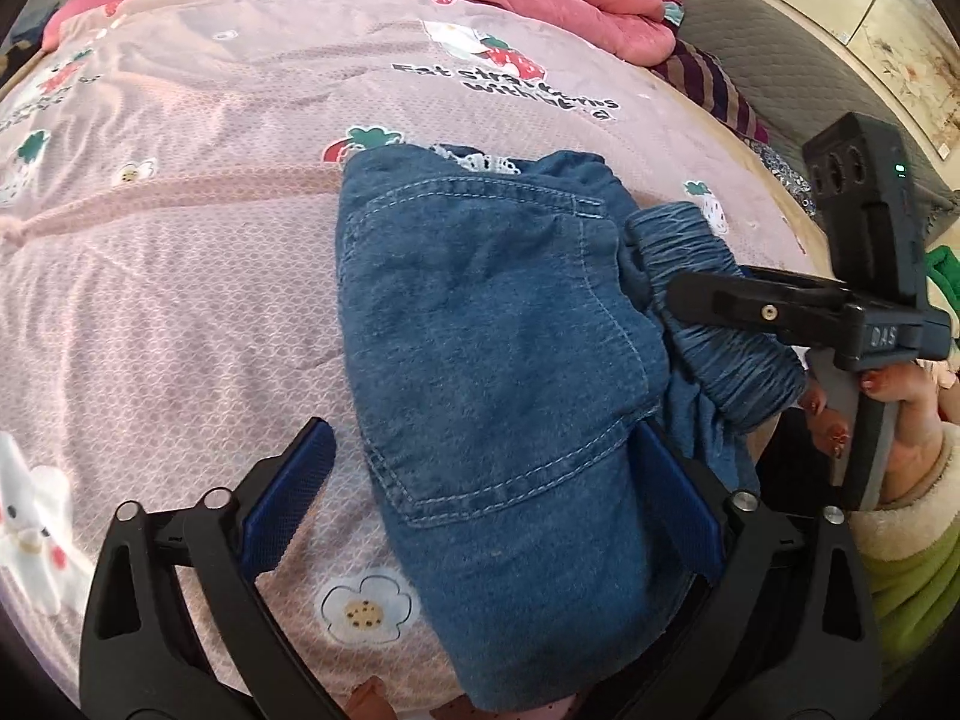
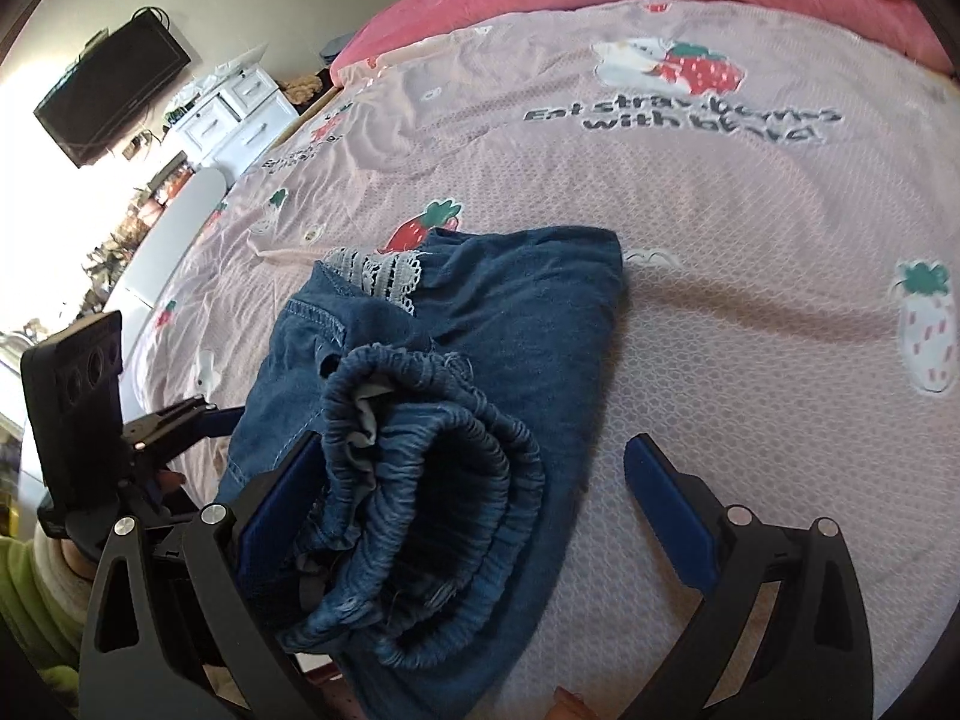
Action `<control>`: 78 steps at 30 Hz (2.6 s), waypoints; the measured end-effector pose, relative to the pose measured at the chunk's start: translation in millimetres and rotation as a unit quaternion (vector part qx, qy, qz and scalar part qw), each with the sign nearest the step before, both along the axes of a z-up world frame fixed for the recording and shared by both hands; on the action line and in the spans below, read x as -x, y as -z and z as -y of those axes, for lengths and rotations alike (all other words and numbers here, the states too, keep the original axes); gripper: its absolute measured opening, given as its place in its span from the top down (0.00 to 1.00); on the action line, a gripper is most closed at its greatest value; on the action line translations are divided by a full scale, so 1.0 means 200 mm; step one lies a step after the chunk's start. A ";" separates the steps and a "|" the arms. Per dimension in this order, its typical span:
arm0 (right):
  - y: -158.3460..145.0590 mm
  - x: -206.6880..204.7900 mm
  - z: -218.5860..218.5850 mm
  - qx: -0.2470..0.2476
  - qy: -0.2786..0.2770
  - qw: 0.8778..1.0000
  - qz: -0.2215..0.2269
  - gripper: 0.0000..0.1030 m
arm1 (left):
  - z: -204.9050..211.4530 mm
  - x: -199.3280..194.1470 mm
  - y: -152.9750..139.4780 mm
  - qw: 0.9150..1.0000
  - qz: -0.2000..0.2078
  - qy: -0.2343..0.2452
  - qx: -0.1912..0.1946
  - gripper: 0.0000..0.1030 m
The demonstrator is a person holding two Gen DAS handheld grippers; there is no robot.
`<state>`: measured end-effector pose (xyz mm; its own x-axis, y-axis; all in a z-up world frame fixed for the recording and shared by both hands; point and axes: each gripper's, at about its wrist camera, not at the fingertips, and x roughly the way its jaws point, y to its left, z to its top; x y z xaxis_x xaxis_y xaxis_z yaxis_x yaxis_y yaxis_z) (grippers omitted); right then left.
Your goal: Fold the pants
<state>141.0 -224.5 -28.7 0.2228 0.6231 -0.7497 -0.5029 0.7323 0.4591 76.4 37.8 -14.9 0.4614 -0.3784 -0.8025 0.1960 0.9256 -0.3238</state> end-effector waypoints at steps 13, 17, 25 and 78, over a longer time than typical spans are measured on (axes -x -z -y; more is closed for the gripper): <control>-0.05 0.05 -0.05 -0.007 -0.016 0.999 0.034 0.55 | 0.08 0.02 -0.08 0.998 0.039 0.029 -0.027 0.64; -0.16 0.07 -0.08 0.000 -0.026 0.996 0.080 0.57 | 0.07 0.00 -0.15 0.998 0.055 0.028 -0.025 0.66; -0.35 -0.11 -0.18 -0.026 -0.021 0.991 0.133 0.57 | -0.03 -0.15 -0.30 0.994 0.100 -0.001 -0.043 0.66; -0.19 0.02 -0.11 0.047 0.092 0.976 0.192 0.05 | -0.13 -0.07 -0.16 0.991 0.099 -0.069 -0.062 0.14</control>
